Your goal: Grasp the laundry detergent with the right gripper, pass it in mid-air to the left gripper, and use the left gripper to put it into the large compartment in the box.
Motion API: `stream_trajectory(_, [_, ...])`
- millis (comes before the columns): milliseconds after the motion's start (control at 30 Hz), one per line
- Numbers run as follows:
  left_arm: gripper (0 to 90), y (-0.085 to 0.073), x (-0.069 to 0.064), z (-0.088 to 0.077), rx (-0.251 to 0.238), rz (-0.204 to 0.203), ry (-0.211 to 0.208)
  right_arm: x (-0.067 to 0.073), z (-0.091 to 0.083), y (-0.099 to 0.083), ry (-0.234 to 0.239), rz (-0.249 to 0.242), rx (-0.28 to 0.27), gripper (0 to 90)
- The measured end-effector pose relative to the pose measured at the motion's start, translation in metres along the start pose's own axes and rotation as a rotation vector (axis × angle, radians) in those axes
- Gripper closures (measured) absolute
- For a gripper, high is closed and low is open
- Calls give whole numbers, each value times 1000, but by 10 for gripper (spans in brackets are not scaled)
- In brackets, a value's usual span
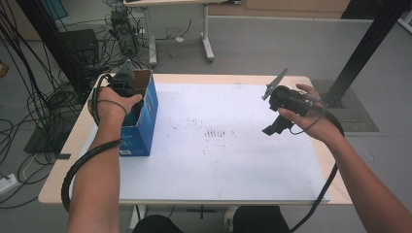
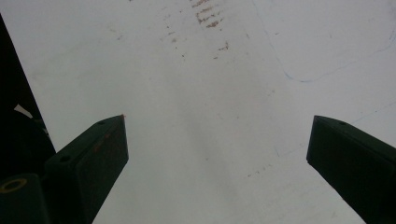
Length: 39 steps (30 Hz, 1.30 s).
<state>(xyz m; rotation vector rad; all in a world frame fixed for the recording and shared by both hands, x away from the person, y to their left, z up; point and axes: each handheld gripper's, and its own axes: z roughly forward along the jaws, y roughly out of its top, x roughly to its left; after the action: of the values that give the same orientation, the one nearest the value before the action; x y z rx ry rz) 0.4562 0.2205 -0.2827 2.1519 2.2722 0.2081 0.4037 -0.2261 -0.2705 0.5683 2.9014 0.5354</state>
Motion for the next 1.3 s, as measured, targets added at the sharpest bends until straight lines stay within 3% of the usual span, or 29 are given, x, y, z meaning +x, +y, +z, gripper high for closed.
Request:
stream_trajectory(233, [311, 0, 0, -7, -12, 6, 6, 0, 0, -1, -1, -4, -5, 52])
stream_trajectory(667, [229, -6, 0, -41, -59, 26, 26, 3, -2, 3, -4, -16, -13, 52])
stream_trajectory(833, [189, -12, -1, -63, -99, 47, 6, 5, -5, 5, -7, -16, -13, 52])
stream_trajectory(1067, [132, -15, -22, -93, -160, 112, -32, 1, -7, 3, -18, 9, 5, 52])
stream_trajectory(1300, [117, -6, -53, -98, -161, 180, -53, -5, -7, -1, -14, 22, 22, 52])
